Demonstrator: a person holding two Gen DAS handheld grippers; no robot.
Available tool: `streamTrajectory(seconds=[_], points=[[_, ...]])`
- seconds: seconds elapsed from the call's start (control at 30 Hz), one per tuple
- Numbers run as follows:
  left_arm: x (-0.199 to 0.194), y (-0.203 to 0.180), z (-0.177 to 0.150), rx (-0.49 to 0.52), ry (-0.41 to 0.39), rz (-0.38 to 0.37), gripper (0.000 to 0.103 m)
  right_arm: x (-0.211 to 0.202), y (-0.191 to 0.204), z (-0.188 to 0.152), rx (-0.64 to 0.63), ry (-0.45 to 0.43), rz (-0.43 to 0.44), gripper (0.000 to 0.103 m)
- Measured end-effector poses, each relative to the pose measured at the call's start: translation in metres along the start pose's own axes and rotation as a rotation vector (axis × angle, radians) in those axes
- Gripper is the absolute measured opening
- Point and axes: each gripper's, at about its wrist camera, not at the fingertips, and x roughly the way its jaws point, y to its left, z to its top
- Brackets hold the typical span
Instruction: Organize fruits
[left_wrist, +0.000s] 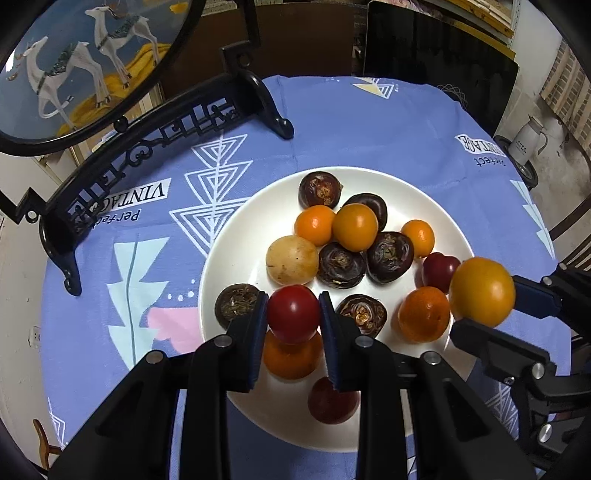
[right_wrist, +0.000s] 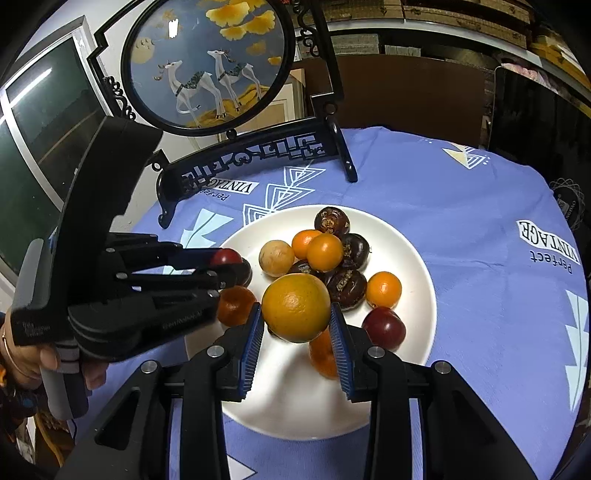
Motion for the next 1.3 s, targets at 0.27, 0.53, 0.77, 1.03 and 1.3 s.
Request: streamTrajectory(seconds=[0.27,0.53,0.77,1.03,1.3], points=[[0.009,-0.001,0.004,0.013,-0.002,0.032,0.027,0.013,-0.007,0.004,0.01,0.008,-0.003,0.036],[0.013,-0.004,0.005,0.021,0.003,0.036,0.027,0.018,-0.012,0.009,0.02,0.004,-0.005,0.036],[0.013,-0.002,0.004,0.016,-0.001,0.043,0.049,0.021,-0.014,0.013,0.018,0.016,-0.024,0.063],[-0.02,0.001,0.005,-0.01,-0.12,0.126,0.086,-0.027,-0.011,0.019,0.016,-0.128,-0.039,0.069],[-0.069,0.001,-0.009,-0.023,-0.237,0.135,0.097,-0.087,-0.001,-0.007,-0.009,-0.239,-0.089,0.086]])
